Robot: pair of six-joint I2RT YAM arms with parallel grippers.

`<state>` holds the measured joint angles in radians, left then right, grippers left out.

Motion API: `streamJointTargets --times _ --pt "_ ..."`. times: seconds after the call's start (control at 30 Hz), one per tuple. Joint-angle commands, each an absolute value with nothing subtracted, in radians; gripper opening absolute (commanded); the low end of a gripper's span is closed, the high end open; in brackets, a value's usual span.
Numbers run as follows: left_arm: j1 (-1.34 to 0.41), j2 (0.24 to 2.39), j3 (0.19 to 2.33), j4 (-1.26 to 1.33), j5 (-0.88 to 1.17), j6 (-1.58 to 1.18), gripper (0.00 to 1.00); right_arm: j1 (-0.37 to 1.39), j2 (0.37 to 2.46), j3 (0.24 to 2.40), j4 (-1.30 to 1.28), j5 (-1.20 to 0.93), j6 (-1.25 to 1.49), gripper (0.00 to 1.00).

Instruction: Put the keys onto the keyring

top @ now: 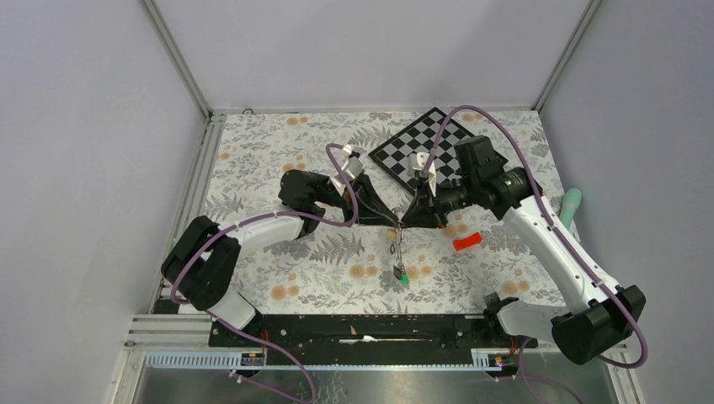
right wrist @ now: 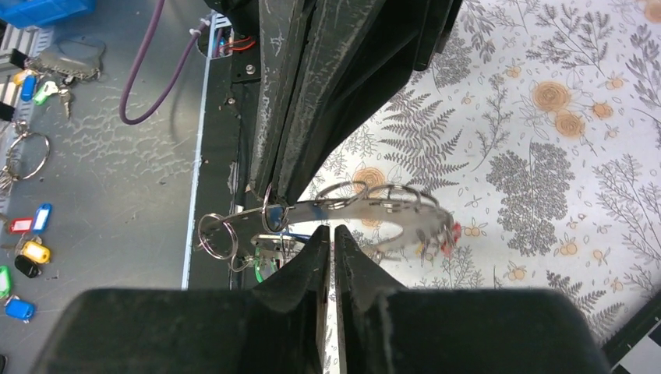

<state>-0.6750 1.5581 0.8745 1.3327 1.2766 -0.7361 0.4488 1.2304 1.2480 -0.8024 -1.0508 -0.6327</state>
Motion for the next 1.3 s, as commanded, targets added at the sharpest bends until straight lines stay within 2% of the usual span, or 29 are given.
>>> streamJointTargets --times 0.0,0.2,0.4,0.63,1.27 --pt "-0.67 1.525 0.878 1.359 1.259 -0.712 0.0 0.442 1.163 1.241 -0.805 -0.979 -0.659 0.17" --pt "-0.664 1.515 0.873 1.336 1.216 -0.723 0.0 0.431 1.114 1.269 -0.836 -0.931 -0.686 0.41" --pt "-0.664 1.519 0.876 1.329 1.199 -0.732 0.0 0.429 1.115 1.309 -0.865 -0.956 -0.701 0.49" --pt "-0.664 1.523 0.874 1.331 1.202 -0.735 0.0 0.428 1.126 1.316 -0.848 -0.957 -0.689 0.48" --pt "-0.664 1.555 0.882 1.374 1.175 -0.782 0.0 0.428 1.172 1.262 -0.728 -1.086 -0.584 0.33"
